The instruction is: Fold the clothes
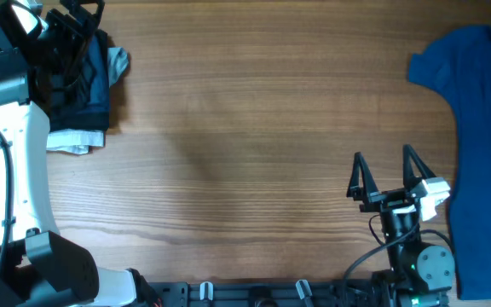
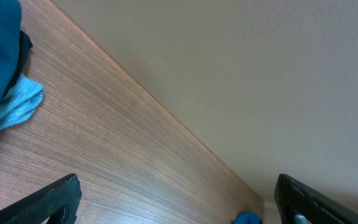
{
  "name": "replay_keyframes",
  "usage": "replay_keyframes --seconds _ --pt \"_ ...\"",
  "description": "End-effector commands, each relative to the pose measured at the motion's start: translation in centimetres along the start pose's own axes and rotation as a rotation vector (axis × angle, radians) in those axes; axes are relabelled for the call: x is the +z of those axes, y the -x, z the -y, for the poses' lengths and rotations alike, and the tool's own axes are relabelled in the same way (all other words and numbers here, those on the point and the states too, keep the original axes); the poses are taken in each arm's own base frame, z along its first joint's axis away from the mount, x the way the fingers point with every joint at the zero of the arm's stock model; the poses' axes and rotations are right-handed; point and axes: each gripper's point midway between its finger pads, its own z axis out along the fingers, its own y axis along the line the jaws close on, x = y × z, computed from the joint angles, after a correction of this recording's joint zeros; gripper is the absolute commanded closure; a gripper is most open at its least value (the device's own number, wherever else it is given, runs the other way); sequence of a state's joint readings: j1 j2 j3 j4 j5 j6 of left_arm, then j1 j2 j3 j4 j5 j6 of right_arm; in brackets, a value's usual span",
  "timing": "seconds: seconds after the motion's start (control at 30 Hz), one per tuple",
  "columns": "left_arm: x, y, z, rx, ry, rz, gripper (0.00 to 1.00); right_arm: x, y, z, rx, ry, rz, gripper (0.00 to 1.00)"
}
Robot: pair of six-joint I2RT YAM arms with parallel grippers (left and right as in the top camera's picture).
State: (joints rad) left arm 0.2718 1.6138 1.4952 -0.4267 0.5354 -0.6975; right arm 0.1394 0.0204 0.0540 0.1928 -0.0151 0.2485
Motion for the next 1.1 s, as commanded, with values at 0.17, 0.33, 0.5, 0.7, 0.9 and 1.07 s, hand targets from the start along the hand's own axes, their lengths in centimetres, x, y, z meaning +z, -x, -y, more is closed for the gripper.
replay_keyframes --seconds 0.17,0.33,0.5,0.7,0.9,1.07 --pt "0.2 0.0 -0.3 -0.002 0.008 0.002 0.00 -0.3 -3.1 3.1 0.061 -0.129 -0.070 0.00" --pt "0.2 0.0 -0.3 -0.002 0.008 0.002 0.00 -0.8 -5.5 4.0 0.028 -0.169 -0.168 0.00" --pt "0.2 0.0 -0.3 -0.002 0.008 0.002 0.00 -0.8 -5.7 3.9 0.009 -0.158 -0.181 0.00" --pt "0.2 0.0 -0.3 -0.002 0.008 0.002 0.00 -0.8 -5.7 3.9 0.008 -0.157 -0.181 0.00" --pt "0.2 0.0 -0.3 -0.002 0.008 0.002 0.00 -0.8 -5.7 3.9 0.007 -0.157 -0.181 0.00" --pt "0.2 0.0 -0.3 -0.002 0.008 0.002 0.00 -0.8 -5.7 3.9 0.008 -0.158 -0.182 0.00"
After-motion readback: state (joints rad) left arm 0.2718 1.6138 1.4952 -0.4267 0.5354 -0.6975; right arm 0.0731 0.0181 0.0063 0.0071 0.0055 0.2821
